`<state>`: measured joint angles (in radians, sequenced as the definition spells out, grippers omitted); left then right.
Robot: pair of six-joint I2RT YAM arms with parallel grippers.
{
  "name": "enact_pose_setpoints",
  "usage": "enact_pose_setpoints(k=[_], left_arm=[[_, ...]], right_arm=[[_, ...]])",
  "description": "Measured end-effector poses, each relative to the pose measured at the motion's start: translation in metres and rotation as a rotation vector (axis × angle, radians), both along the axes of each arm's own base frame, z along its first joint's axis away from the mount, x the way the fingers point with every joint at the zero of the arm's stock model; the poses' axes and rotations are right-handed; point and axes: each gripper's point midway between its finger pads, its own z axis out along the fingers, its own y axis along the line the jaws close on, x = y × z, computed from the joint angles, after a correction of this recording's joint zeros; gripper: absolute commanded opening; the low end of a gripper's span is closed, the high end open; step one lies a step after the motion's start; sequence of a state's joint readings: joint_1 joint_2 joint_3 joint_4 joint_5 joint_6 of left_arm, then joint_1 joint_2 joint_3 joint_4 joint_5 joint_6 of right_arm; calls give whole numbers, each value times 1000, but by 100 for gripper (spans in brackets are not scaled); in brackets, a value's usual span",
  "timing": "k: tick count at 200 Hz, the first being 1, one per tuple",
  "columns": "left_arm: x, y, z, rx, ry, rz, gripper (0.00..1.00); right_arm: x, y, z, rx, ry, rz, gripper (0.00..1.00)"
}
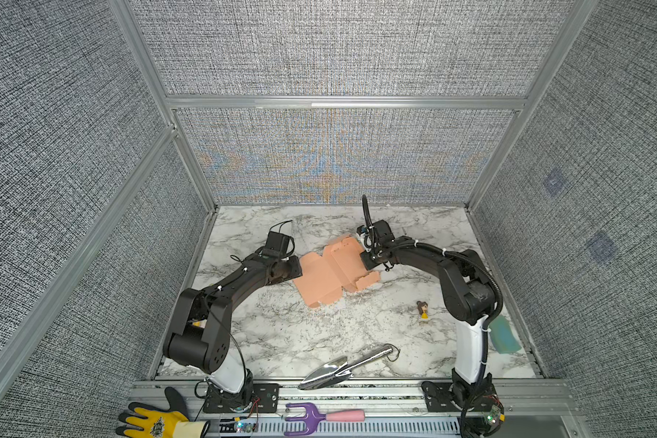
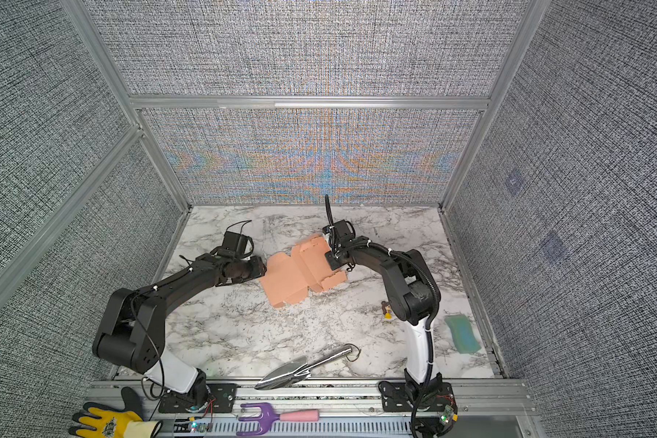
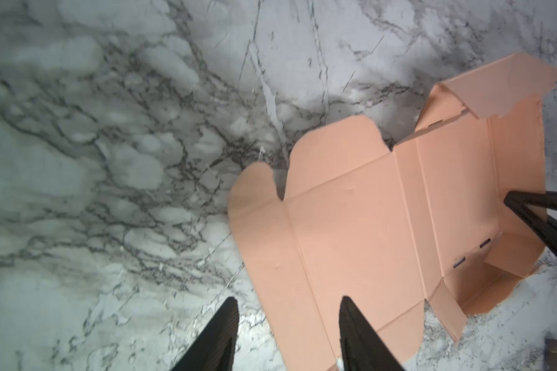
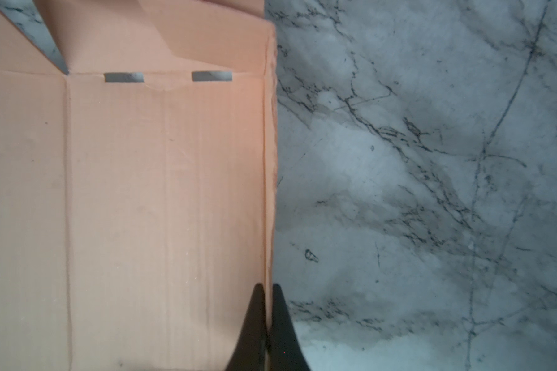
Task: Assemble paper box
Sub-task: First fold the bottom flaps of a flat cardboard box at the center of the table.
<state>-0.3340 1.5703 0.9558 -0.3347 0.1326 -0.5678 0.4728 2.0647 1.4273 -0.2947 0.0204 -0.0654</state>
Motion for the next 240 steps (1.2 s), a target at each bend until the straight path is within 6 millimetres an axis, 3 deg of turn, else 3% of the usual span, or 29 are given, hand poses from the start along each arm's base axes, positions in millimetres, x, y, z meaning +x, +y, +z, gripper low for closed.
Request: enact_pose_setpoints(k=[43, 92, 146, 201, 240], left_arm=[[-21, -2, -16, -63, 44, 24, 54], [-26, -7, -33, -92, 78, 30, 51], [-27, -5, -54, -60, 115, 41, 49], [-8, -12, -54, -92, 46, 42, 44], [-8, -15, -54, -127, 39, 54, 35]], right_arm=[[1, 1, 1, 13, -2, -11, 2], [1, 2, 3, 28, -3, -26, 3], [0, 2, 2, 36, 3, -32, 3], [-1, 4, 1, 44, 11, -31, 3], [-1, 3, 1, 41, 9, -33, 3]])
